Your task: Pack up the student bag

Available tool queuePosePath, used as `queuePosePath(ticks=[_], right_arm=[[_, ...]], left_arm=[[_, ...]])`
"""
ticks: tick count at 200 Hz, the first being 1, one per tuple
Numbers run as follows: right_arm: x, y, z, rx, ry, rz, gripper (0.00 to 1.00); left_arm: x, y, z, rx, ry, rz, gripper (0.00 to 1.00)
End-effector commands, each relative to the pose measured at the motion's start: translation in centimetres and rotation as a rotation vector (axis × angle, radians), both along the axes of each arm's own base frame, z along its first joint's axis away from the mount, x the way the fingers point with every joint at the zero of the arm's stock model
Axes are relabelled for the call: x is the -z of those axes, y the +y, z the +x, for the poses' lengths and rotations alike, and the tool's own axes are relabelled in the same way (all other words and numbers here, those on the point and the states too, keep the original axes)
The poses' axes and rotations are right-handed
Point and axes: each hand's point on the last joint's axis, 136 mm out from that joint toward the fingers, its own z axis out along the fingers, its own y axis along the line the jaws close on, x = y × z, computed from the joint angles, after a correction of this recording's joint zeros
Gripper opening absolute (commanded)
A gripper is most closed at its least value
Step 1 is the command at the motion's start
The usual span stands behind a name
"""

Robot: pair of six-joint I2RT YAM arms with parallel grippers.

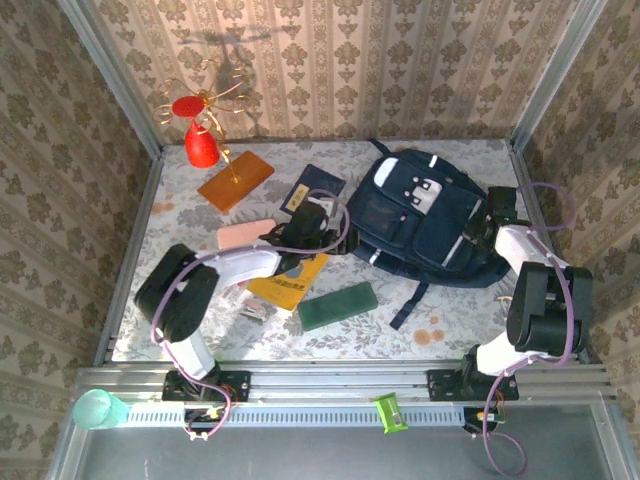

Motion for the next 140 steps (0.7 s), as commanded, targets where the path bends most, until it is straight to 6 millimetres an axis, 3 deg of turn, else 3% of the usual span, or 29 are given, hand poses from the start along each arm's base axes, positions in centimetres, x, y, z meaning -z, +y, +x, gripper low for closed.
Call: queuePosePath(ticks=[1,10,13,25,81,108,140], right_arm=[[-3.8,3.8,1.8,-0.092,-0.196,0.177,0.01],[-4.5,4.7,1.9,-0.093,-0.243,0.237,0.00],[-5.7,4.9,2.0,-0.095,-0.282,0.246,0.00],[-7.4,5.6,2.1,-0.089,-0.355,0.306,0.00],[-14.9,7.7,2.5,-0.061,-0.592,0.542,0.00],[-19.2,6.3,1.9,0.045,-0.725,0.546,0.00],[-22.5,3.3,0.7,0.263,-0.858,0.485,0.00]], left_arm=[[1.2,-2.2,-0.3,0.022,0.112,-0.057,0.81],[1.6,-2.9,0.1,0.021,0.130,-0.068,0.79],[1.6,-3.1,0.3,0.024,0.133,-0.073,0.79],[1.7,-3.8,0.8,0.030,0.143,-0.081,0.77],[-0.4,-6.3,5.7,0.058,0.148,-0.116,0.78],[-2.3,-7.3,7.5,0.090,0.129,-0.112,0.79],[-7.2,-6.0,9.5,0.079,0.040,-0.126,0.81]])
